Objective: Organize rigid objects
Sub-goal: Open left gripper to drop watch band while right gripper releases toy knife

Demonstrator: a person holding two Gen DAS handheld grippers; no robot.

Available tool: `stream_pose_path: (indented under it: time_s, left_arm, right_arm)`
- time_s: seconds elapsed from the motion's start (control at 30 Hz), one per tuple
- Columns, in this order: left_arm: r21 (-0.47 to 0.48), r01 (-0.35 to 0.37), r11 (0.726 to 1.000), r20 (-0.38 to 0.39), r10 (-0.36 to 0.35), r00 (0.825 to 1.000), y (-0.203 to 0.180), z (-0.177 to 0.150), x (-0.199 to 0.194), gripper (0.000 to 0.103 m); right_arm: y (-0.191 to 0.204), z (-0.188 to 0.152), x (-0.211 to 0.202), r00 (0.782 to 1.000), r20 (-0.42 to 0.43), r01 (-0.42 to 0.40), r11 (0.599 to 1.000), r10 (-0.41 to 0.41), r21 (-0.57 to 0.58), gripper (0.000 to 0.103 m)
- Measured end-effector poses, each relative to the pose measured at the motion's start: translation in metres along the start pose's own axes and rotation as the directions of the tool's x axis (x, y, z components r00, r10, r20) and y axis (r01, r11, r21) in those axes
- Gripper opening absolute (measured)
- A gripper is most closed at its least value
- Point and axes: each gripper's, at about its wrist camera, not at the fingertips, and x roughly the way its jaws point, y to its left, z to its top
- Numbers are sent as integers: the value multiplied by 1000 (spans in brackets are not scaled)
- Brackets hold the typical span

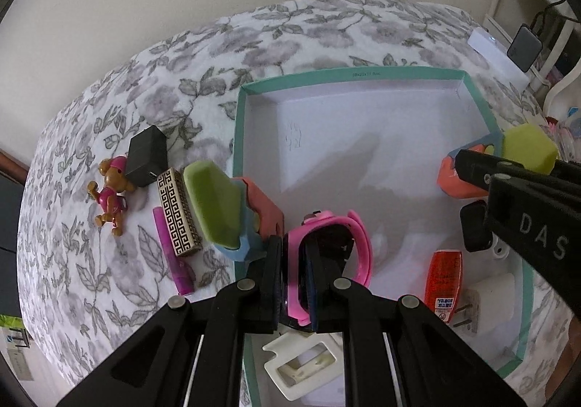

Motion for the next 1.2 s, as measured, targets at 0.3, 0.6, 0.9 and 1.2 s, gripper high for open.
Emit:
stream_pose_path:
  time_s: [0.3, 0.6, 0.9, 1.2]
  left_arm:
    - [-5, 9, 1000, -1, -9, 1000, 0, 0, -2, 13]
    - [2, 15, 1000, 16, -15, 1000, -2, 0, -8, 33]
    - [1, 40, 999, 55, -40, 998, -1, 2, -24, 45]
    - [-23, 63, 998, 116, -60, 991, 7, 9, -51, 52]
  right_arm:
    - [1, 0, 1, 1000, -11, 19, 1000, -19, -13, 34]
    - [4, 3, -8, 999, 9, 32, 999, -32, -29, 35]
    - [5, 11, -36, 996, 79, 41, 999, -39, -27, 39]
    - [1, 17, -78, 981, 189, 36, 999, -34, -5, 43]
